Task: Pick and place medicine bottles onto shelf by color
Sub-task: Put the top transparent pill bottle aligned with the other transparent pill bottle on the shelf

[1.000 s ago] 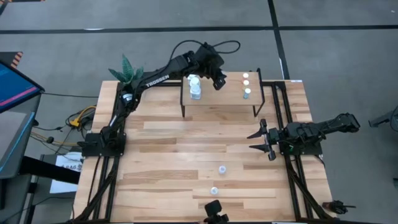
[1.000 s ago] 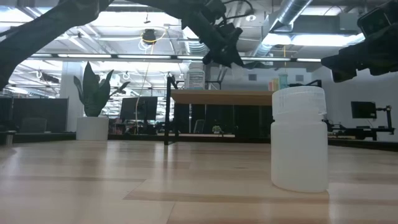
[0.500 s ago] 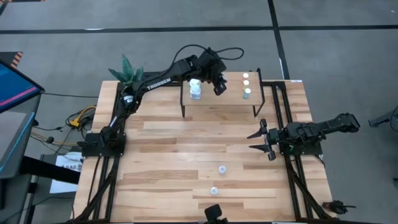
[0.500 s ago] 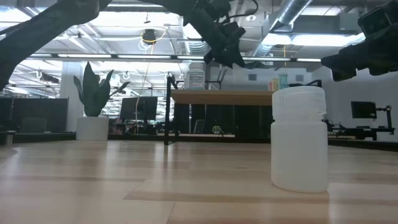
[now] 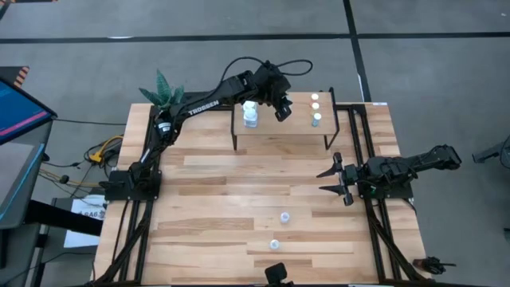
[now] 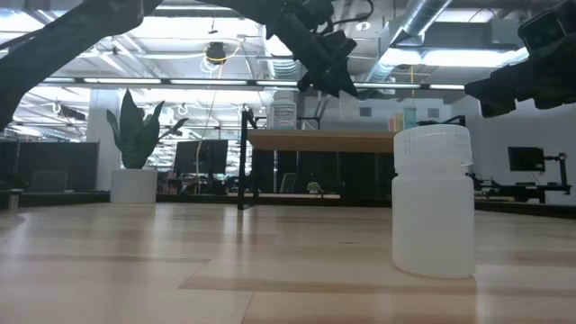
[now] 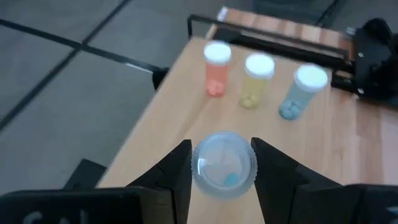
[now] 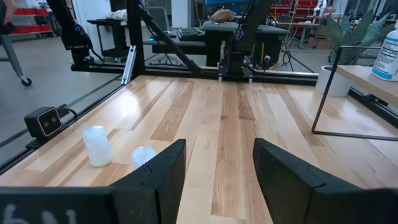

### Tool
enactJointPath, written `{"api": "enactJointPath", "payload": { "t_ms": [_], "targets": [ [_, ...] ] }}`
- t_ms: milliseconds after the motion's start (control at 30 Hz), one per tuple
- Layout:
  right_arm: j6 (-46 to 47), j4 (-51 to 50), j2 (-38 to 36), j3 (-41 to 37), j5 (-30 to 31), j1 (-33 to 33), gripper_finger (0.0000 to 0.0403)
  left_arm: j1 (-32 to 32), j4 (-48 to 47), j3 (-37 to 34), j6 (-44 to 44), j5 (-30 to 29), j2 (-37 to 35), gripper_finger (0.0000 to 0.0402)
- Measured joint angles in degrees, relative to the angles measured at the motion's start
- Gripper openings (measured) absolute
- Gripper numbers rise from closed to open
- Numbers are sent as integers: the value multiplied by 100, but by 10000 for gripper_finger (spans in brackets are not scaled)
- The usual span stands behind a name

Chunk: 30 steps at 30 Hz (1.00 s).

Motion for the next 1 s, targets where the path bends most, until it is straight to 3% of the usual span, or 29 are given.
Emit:
{"api": "enactJointPath", "payload": {
  "t_ms": [133, 833, 1000],
  "targets": [
    [-3, 0, 1, 0, 0, 0, 209, -47, -340, 0, 119, 175, 2, 116],
    [-2, 2, 0, 0, 4, 0, 209, -143, 222, -426, -19, 59, 8, 116],
    [-2, 2, -1, 0, 4, -2, 209, -126, -73, -428, -34, 114, 4, 117]
  ]
}}
